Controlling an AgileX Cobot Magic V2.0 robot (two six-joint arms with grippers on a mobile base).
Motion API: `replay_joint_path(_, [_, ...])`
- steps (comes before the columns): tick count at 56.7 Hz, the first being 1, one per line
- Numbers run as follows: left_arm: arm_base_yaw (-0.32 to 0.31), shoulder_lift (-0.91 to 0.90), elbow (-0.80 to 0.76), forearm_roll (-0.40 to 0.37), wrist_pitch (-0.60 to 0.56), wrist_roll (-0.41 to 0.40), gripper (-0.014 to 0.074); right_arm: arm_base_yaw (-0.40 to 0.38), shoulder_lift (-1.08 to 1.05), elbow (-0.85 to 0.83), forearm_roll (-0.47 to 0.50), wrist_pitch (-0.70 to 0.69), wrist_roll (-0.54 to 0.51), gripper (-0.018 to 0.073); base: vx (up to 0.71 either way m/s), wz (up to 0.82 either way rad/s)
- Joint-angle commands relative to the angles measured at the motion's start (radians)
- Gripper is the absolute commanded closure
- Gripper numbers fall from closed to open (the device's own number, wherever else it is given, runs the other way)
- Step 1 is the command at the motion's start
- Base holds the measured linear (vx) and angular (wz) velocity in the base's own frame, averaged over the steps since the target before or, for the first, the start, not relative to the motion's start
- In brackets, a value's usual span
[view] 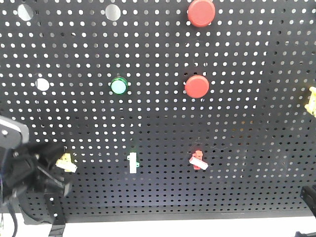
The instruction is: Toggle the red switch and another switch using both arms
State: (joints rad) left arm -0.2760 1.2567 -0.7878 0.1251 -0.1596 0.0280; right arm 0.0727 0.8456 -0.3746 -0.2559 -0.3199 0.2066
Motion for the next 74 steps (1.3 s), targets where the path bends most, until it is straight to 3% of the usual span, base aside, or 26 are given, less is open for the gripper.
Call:
replay_joint_path(1, [-0.006, -0.019, -0.038, -0.017, -0.040, -0.014, 0.0594, -0.005, -0.004, -0.036, -0.002, -0.085, -0.001, 0.0566, 0.00, 0.00])
replay_joint_path(36, [-0.005, -0.021, -0.038, -0.026, 0.166, -0.084, 0.0594, -0.005, -0.004, -0.036, -0.004, -0.084, -0.001, 0.0566, 0.00, 0.00])
replay_joint_path(45, [-0.005, -0.073, -0.038, -0.024, 0.160, -0.082, 0.0594, 0.003, -0.004, -0.042, -0.073, -0.090, 0.033, 0.0566, 0.00, 0.00])
replay_joint_path(50, [-0.005, -0.117, -0.038, -0.020, 0.170, -0.080, 0.0594, 0.050, -0.004, -0.076, -0.152, -0.081, 0.087, 0.0566, 0.00, 0.00])
replay_joint_path(57, [-0.005, -0.182, -0.038, -0.007, 0.168, -0.079, 0.0594, 0.172, 0.036, -0.174, -0.225, -0.012, 0.112, 0.0566, 0.00, 0.00])
replay_joint_path(66, [-0.005, -0.233, -0.038, -0.007, 0.169, -0.079, 0.0594, 0.285, 0.153, -0.291, -0.224, -0.017, 0.112, 0.0566, 0.00, 0.00])
replay_joint_path(74, [-0.005, -0.249, -0.038, -0.007, 0.171, -0.079, 0.0594, 0.325, 0.289, -0.387, -0.181, -0.091, 0.112, 0.0566, 0.00, 0.00])
